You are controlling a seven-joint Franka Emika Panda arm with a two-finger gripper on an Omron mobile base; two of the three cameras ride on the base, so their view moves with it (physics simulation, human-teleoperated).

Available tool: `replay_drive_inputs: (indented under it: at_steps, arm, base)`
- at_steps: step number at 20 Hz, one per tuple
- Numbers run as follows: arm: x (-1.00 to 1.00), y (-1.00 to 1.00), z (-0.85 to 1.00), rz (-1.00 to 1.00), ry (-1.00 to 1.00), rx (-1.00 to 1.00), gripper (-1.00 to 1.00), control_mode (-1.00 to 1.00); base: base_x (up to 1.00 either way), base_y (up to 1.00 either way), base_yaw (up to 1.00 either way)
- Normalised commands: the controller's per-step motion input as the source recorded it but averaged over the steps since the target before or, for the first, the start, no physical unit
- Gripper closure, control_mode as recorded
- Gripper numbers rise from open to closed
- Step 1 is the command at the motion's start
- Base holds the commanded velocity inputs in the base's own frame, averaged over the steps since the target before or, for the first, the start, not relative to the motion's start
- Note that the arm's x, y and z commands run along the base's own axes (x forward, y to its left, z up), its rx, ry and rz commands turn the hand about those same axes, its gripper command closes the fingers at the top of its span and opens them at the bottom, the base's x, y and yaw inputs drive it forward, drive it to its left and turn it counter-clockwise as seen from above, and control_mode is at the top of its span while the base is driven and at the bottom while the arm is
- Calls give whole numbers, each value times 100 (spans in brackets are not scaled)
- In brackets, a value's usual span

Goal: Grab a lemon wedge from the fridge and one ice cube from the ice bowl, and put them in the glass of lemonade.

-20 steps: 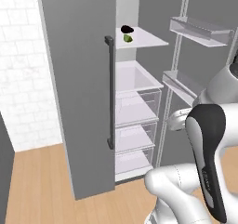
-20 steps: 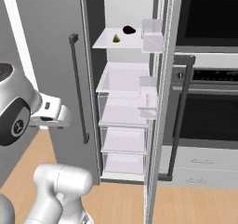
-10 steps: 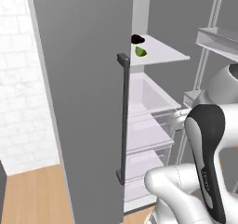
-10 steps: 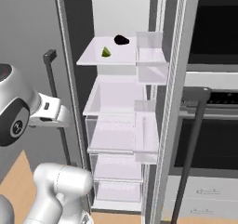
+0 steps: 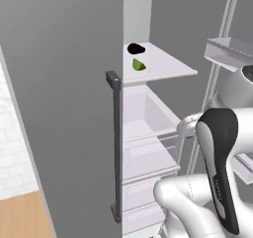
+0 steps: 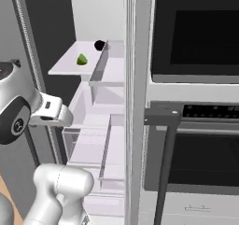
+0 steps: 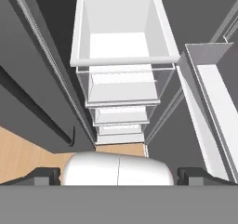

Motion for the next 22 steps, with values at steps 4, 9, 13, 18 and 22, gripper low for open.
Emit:
replay_drive_inputs:
  at_steps: [4,9,13,18,22]
  arm:
    - [0,0,0,0,0,0,-100,100]
    - [0,0,0,0,0,0,-100,100]
    - [-6,-10,0,0,-5,1,-100,-100]
    - [-10,-4,1,9,-8,1,-100,-100]
    - [5,-11,12,23,-1,1,-100,-100]
  base:
    - [34,-7,0]
    - [46,-1,0]
    - [0,-4,0]
    - [0,0,0]
    - [0,0,0]
